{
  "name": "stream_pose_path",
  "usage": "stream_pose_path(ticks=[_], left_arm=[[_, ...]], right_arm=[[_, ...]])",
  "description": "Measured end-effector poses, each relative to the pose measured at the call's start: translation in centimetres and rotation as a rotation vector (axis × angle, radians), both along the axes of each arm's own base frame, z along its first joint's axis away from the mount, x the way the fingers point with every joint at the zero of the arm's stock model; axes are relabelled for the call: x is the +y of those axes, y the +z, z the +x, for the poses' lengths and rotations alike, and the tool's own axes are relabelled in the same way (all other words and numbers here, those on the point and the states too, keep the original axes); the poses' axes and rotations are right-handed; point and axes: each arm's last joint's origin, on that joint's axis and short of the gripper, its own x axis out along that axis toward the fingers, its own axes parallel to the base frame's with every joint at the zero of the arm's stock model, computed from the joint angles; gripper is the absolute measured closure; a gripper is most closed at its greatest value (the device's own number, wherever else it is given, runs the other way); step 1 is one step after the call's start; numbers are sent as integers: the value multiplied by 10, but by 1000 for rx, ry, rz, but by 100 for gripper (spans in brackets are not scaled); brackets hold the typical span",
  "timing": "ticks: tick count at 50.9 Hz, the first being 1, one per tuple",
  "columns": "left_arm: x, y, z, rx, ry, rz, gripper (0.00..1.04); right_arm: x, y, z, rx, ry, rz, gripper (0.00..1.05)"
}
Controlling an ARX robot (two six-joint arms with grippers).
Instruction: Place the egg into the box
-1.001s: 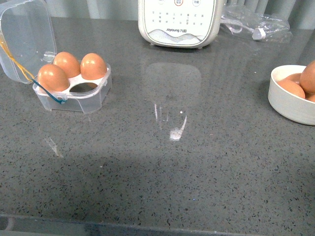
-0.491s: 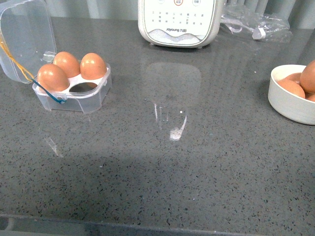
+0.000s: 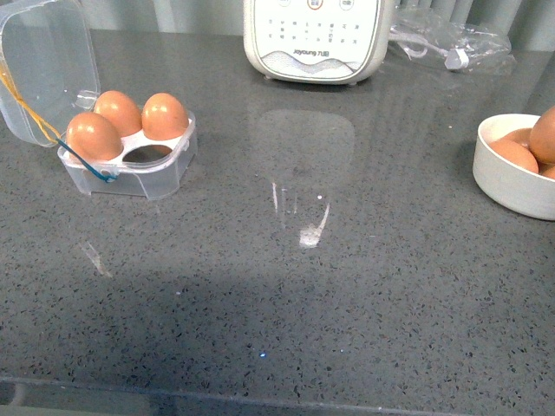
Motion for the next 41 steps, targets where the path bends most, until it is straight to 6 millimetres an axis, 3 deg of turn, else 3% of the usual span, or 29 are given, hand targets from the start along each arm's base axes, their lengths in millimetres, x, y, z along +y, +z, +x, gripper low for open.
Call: stream_pose_path(ticks=[18,41], left_arm=[[0,0,0,0,0,0,7],[0,0,0,0,0,0,7]], right_arm=[[8,10,50,10,129,106,7],[34,8,89,77,233,70,7]])
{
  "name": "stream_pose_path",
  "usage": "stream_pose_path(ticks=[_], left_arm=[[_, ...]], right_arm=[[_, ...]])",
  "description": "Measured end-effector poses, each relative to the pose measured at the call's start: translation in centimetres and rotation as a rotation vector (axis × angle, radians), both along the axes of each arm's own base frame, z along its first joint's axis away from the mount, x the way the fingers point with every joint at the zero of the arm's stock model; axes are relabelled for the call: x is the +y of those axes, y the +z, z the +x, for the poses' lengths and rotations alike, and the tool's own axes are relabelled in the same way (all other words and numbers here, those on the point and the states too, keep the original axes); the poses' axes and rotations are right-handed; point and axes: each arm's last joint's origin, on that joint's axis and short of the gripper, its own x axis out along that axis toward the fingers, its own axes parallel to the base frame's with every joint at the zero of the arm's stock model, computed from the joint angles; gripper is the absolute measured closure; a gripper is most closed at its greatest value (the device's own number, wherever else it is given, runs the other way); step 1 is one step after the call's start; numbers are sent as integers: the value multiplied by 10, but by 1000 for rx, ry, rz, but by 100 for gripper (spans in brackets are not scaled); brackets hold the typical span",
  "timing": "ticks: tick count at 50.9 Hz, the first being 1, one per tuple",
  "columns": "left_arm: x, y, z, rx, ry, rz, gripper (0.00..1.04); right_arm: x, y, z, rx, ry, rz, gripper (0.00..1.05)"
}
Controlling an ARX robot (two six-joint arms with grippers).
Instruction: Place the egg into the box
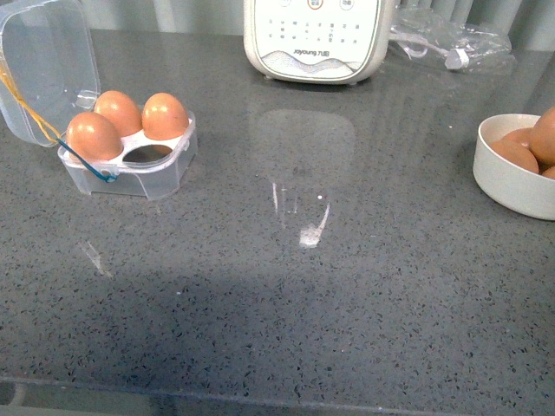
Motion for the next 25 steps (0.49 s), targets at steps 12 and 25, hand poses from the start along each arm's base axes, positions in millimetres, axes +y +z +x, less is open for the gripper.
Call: stream_pose_path(ticks=[12,25], left_arm=[[0,0,0,0,0,0,7],[0,0,0,0,0,0,7]], right_arm=[[12,-6,12,23,40,-76,7],[14,-15,20,45,25,-101,7]])
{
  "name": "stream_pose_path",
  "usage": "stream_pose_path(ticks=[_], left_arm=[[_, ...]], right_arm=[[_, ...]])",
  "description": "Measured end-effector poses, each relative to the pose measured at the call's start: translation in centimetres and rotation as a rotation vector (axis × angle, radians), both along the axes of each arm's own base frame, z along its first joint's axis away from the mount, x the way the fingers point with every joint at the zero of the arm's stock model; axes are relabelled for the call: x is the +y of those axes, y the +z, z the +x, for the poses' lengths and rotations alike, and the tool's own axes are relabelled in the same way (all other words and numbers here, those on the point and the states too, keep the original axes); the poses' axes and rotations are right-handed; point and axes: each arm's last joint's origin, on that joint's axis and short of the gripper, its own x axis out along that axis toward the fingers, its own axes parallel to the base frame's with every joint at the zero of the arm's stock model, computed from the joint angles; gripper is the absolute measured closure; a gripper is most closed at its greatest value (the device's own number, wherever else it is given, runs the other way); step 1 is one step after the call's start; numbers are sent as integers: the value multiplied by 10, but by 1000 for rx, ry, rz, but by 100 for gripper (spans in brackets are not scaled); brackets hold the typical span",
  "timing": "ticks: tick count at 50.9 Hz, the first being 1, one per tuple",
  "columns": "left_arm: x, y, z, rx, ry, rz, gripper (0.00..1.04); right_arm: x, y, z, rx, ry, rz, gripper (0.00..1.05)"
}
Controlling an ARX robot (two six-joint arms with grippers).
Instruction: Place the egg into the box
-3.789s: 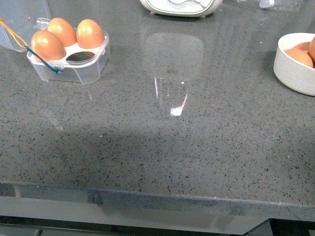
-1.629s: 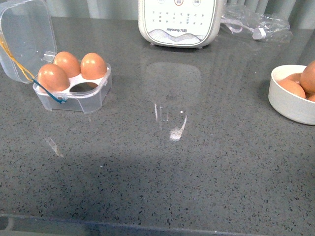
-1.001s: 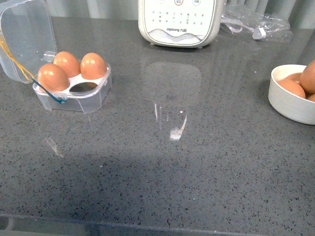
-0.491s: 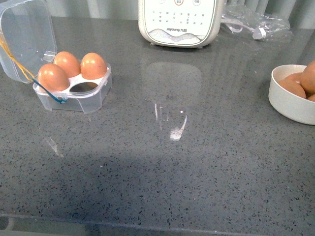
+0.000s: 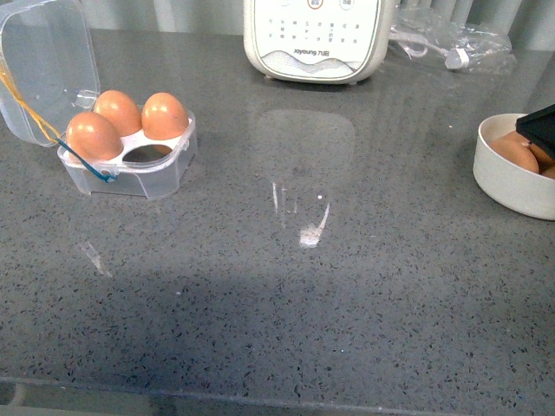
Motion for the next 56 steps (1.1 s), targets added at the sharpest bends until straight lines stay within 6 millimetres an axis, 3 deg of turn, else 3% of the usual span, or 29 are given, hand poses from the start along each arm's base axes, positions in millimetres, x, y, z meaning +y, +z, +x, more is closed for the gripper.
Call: stream_pose_path(ticks=[16,21,31,33,46,50,56], left_arm=[[0,0,0,0,0,0,7],[0,0,0,0,0,0,7],[0,0,0,0,0,0,7],[0,0,0,0,0,0,7],[0,0,0,0,0,0,7],[0,0,0,0,0,0,7],[0,0,0,0,0,0,7]], right_arm=[[5,-3,1,6,17,-7,9],[5,-5,3,17,17,-9,21],[4,-5,6,18,15,-18,58],[4,-5,6,17,17,-21,60],[6,5,4,-22,23,-19,62],[11,18,2,-55,48,6,62],[35,51,4,-146,132,67,62]])
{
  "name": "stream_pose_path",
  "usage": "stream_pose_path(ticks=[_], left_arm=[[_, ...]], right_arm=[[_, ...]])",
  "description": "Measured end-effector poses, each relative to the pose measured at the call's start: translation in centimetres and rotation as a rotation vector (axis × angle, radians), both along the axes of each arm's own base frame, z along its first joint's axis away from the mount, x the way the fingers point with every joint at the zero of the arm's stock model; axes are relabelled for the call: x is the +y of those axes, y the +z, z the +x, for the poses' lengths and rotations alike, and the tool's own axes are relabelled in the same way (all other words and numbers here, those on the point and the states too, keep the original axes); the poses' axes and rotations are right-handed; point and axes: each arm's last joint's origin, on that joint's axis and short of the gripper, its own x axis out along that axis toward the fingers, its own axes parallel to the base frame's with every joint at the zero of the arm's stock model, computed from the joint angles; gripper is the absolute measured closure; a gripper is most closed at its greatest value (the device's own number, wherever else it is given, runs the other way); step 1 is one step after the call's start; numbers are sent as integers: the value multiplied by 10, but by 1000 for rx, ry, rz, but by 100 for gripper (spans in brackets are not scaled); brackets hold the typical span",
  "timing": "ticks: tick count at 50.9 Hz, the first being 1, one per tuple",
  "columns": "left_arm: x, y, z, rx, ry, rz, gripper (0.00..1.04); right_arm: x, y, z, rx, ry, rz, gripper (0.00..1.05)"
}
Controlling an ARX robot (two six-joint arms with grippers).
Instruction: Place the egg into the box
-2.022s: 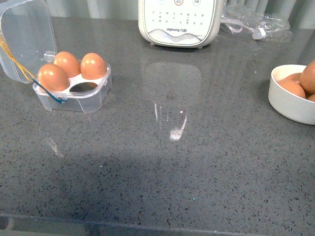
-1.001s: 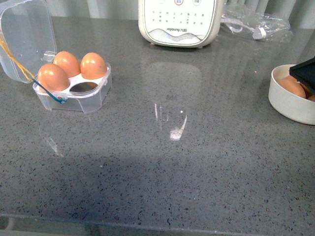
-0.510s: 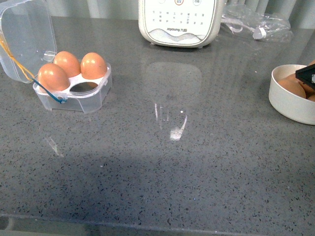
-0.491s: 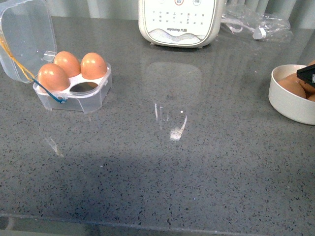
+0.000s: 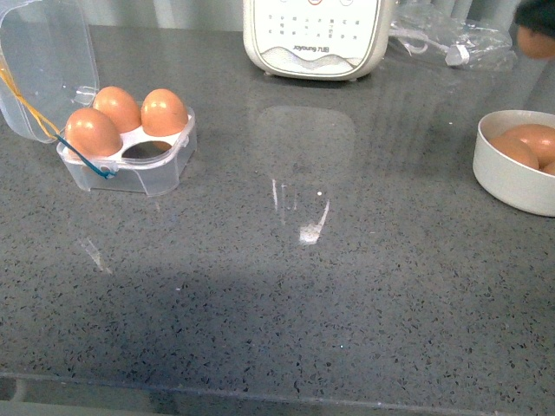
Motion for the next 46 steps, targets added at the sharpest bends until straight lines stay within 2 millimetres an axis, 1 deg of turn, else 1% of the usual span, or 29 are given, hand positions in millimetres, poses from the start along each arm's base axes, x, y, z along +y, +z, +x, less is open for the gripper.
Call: stream_pose_path(ticks=[3,6,8,9,11,12,13,17,21,25,34,41,46], left_arm=[[0,0,0,0,0,0,7],[0,0,0,0,0,0,7],[0,0,0,0,0,0,7],[0,0,0,0,0,0,7],[0,0,0,0,0,0,7],[0,0,0,0,0,0,7],[0,0,0,0,0,0,7],[0,0,0,0,0,0,7],[0,0,0,0,0,0,7],[0,0,0,0,0,0,7],[0,0,0,0,0,0,7],[0,0,0,0,0,0,7],[0,0,0,0,0,0,7]], right_arm=[[11,7,1,-13,35,6,62],[29,13,3,4,95,10,62],[44,13,5,8,154,17,62],[56,13,8,16,198,25,62],[72,10,11,32,249,41,62],[76,10,12,36,260,44,62],[87,7,15,46,294,55,62],[110,2,21,81,376,94,62],[127,-3,26,110,439,122,62],[139,-5,31,133,484,145,62],[159,-10,39,165,538,138,62],[179,-15,39,199,625,111,62],[189,-18,38,205,662,82,62]])
